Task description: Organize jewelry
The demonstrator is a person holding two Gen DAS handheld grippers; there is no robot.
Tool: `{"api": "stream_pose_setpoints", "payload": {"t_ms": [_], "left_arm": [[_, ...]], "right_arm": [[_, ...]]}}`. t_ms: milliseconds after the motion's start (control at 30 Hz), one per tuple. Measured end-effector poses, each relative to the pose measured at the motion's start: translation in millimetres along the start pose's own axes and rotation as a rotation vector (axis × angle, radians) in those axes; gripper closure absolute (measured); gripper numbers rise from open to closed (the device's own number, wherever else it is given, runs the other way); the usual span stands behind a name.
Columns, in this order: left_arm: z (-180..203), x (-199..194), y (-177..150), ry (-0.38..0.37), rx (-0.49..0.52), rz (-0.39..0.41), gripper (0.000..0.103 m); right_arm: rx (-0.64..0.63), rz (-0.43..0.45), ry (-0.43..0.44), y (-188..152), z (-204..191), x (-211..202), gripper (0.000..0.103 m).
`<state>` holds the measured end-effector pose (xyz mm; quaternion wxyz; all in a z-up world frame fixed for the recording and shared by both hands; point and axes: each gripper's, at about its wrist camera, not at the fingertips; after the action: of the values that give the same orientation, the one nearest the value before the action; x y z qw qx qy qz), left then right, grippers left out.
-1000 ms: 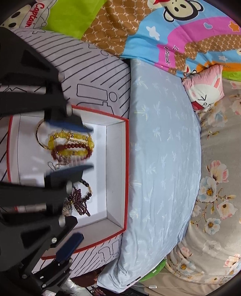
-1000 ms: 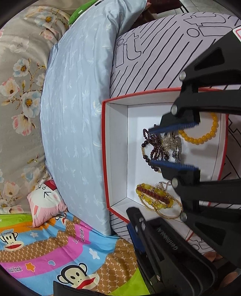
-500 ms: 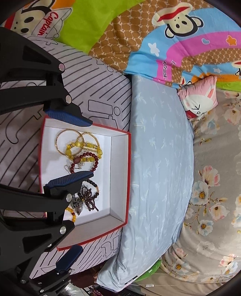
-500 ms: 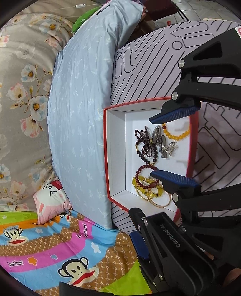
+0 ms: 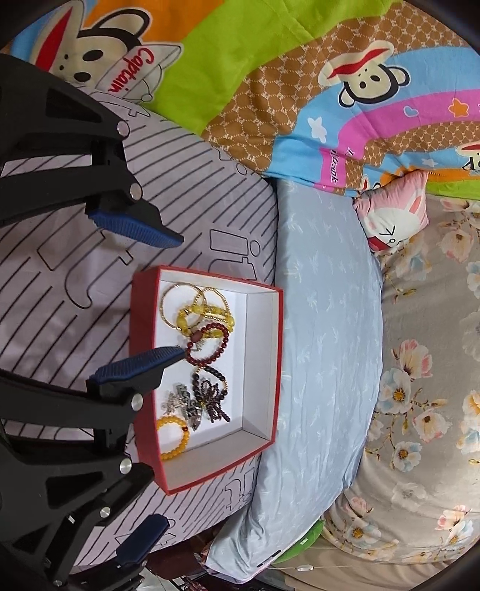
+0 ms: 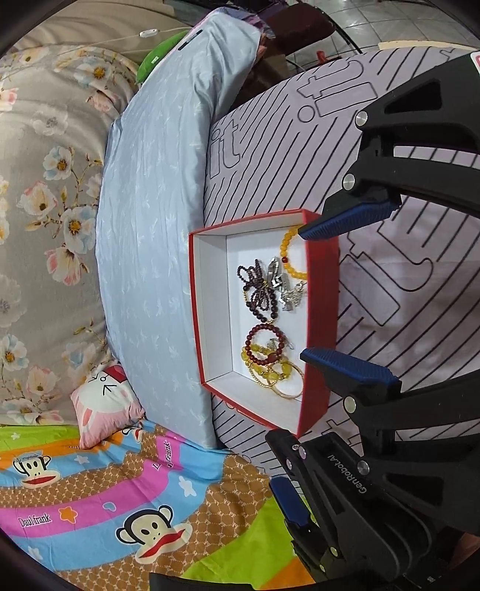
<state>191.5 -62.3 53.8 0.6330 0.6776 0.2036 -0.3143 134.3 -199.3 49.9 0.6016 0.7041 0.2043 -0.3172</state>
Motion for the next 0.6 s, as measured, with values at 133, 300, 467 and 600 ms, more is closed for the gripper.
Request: {"api": "stream_pose_setpoints", "payload": {"t_ms": [133,300,467,600], "left_arm": [[-3.0,-8.9,-12.6,0.006,0.002,-0.006,0.048],[-4.3,-18.2,-26.1,0.009,0.002,-0.015,0.047],[-4.2,-26.4,-37.4,0.013,0.006,-0.019,0.047],[-4.5,-32.6,-44.5,0.022,0.001,-0.016,0.042]], "right_arm": [[-0.017,0.003,-0.026,-12.0,-3.2,-9.4,0.042],[-0.028,0.001,-0.044,-25.0,-5.5,-20.0,0.042],[-0.020,0.001,-0.055,-37.4,-3.6,-29.3,0.040],[-0.019,0.003,-0.061,-44.5,-4.0,-36.6,0.040]]}}
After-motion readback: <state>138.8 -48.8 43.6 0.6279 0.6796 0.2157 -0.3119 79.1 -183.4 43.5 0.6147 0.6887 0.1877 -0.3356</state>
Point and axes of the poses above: each gripper's, at about its wrist camera, not at the fingertips, and x roughly the way its jaws point, z to its right, y to its top, and after that the axes turned 1 degree about -x, right-handed
